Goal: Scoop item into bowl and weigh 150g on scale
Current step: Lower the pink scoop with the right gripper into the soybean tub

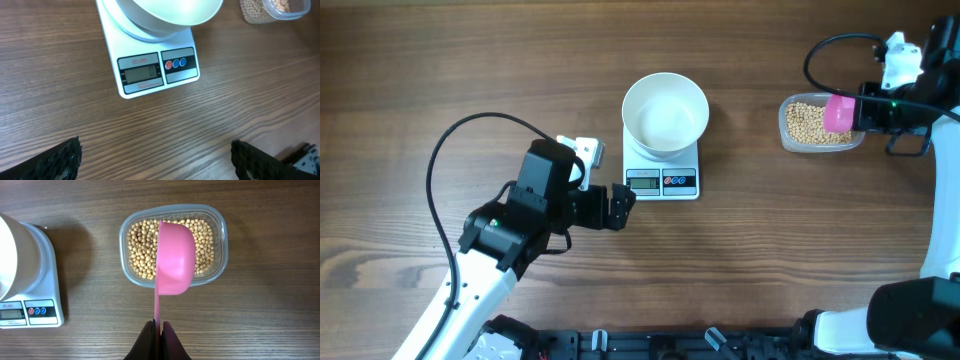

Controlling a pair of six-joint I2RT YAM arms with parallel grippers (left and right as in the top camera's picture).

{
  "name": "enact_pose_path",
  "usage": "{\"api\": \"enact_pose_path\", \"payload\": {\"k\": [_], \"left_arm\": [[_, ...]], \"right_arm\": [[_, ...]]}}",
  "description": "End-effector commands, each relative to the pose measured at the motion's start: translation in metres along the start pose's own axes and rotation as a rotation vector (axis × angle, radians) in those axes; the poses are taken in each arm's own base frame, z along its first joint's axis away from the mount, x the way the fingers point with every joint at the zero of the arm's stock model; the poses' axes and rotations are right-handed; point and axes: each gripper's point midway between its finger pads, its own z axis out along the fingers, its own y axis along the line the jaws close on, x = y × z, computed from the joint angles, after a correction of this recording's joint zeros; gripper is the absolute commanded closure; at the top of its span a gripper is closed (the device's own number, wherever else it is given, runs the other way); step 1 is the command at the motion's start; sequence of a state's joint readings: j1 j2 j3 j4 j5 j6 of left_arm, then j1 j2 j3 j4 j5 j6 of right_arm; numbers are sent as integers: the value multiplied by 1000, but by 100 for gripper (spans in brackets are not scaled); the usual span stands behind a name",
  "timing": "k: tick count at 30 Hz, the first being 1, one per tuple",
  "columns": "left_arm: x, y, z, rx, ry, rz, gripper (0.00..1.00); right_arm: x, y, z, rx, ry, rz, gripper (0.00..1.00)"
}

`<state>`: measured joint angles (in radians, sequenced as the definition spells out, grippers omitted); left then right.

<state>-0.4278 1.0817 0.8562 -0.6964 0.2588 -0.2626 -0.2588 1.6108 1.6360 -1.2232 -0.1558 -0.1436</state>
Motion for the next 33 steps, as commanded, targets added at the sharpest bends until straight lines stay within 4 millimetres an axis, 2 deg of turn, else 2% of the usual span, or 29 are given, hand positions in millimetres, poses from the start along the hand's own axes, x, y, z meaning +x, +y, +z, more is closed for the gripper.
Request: {"api": "enact_pose_path", "payload": {"k": [1, 22, 33], "left_arm": [[-5, 4, -2, -25, -17, 19, 0], [3, 6, -2, -27, 17, 8, 0], [3, -4, -2, 27, 24, 12, 0]], "right_arm": [[0, -4, 1, 12, 0, -10, 96], [-2, -4, 2, 12, -4, -11, 96], [-3, -4, 2, 13, -11, -12, 96]]}}
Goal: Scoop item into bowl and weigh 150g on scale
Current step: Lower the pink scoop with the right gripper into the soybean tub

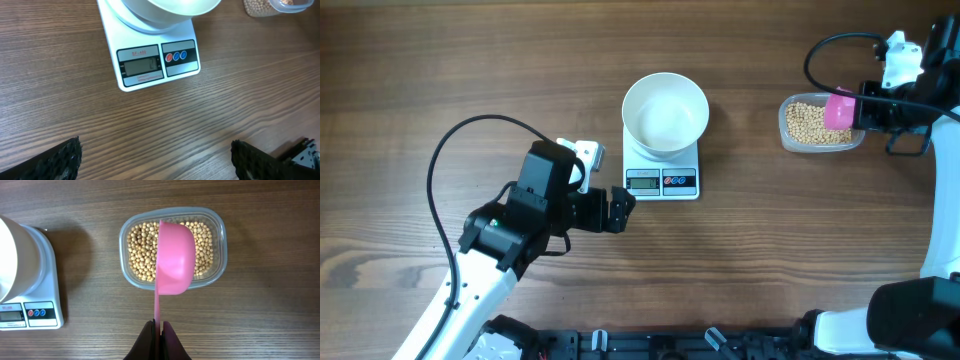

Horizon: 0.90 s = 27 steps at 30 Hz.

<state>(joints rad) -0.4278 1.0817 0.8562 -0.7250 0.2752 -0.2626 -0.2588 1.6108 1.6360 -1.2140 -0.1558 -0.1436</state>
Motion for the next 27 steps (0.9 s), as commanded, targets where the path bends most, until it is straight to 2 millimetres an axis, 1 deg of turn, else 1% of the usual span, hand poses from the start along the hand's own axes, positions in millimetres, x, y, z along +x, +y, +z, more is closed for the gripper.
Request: {"api": "enact_pose_path", "payload": {"k": [1, 5, 7, 10, 14, 17, 23, 27], "left_arm": [[-4, -4, -2, 20, -6, 19, 0], [-4, -3, -2, 19, -6, 19, 0], [-4, -3, -2, 19, -6, 19, 0], [-3, -3, -2, 19, -5, 18, 0], [-3, -3, -2, 19, -5, 18, 0], [-3, -3, -2, 19, -5, 18, 0], [-3, -3, -2, 19, -5, 18, 0], [-3, -3, -2, 19, -5, 18, 0]], "right_arm": [[-1, -4, 2, 12, -4, -11, 96], [-5, -4, 2, 15, -15, -13, 96], [-5, -6, 6, 17, -7, -12, 96], [1, -15, 18, 61, 41, -8, 96], [-1, -22, 34, 85, 66, -6, 96], [4, -31, 47, 122, 113, 2, 96], [6, -28, 64, 111, 151, -9, 96], [9, -19, 76, 88, 185, -23, 96]]}}
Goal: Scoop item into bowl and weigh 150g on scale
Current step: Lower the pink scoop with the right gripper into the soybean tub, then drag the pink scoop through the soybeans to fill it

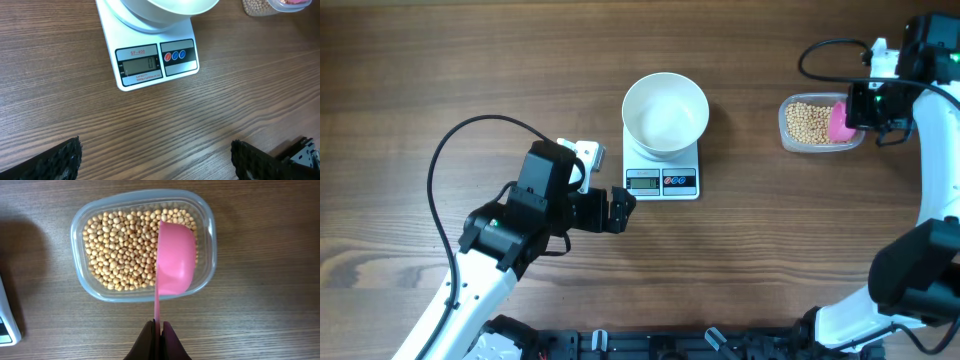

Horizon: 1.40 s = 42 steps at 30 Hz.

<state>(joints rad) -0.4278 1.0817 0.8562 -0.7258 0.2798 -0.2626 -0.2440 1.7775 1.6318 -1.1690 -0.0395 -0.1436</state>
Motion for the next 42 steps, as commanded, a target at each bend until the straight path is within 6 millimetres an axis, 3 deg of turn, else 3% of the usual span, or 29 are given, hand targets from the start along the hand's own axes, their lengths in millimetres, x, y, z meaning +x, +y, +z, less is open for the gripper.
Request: {"api": "enact_pose_path", "payload": {"k": [1, 14, 23, 32, 42], "left_arm": [[-4, -3, -2, 15, -8, 19, 0], [-4, -3, -2, 15, -8, 19, 0], [-4, -3, -2, 15, -8, 19, 0], [-4, -3, -2, 15, -8, 19, 0], [-4, -3, -2, 15, -8, 19, 0]], "right_arm": [[3, 13, 19, -34, 48, -41, 96], [4, 46, 35, -199, 75, -94, 96], [6, 47, 31, -299, 66, -66, 96], [20, 39, 45, -422, 69, 21, 96], [12, 30, 35, -534, 1, 87, 96]]}}
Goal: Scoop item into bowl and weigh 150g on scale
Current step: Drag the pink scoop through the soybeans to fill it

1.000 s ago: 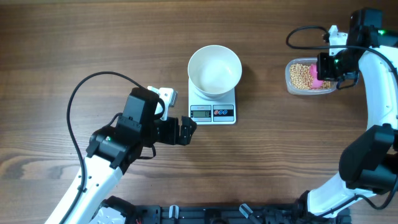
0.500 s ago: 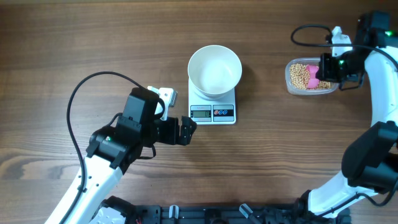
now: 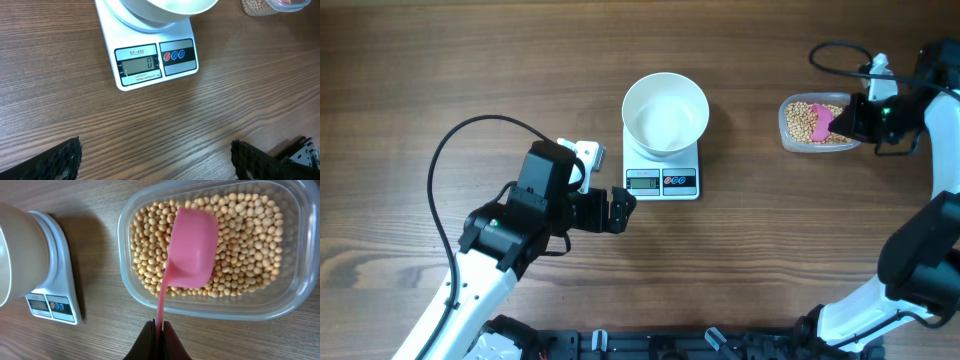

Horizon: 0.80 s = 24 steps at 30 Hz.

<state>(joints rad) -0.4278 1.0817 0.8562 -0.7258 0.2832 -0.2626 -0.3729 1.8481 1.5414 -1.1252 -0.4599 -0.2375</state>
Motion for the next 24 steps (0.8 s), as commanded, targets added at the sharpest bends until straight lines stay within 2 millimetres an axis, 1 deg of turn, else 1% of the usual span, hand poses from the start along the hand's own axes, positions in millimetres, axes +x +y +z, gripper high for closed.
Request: {"api": "enact_pose_path", "payload": {"k": [1, 4, 6, 10, 14, 17, 21, 24], "left_arm": [[-4, -2, -2, 11, -9, 19, 0], [-4, -2, -2, 11, -9, 19, 0], [-4, -2, -2, 11, -9, 19, 0], [-4, -2, -2, 11, -9, 19, 0], [-4, -2, -2, 11, -9, 19, 0], [-4, -2, -2, 11, -9, 19, 0], [-4, -2, -2, 11, -9, 19, 0], [-4, -2, -2, 11, -9, 19, 0]], "right_arm": [[1, 5, 5, -141, -15, 34, 96], [5, -3, 6, -139, -16, 57, 96], [13, -6, 14, -149, -3, 72, 96], [18, -2, 20, -189, 0, 83, 96], [18, 0, 20, -198, -3, 87, 96], [15, 3, 17, -238, -22, 96, 96], [13, -10, 10, -238, -51, 147, 96], [13, -14, 5, -273, -74, 170, 96]]}}
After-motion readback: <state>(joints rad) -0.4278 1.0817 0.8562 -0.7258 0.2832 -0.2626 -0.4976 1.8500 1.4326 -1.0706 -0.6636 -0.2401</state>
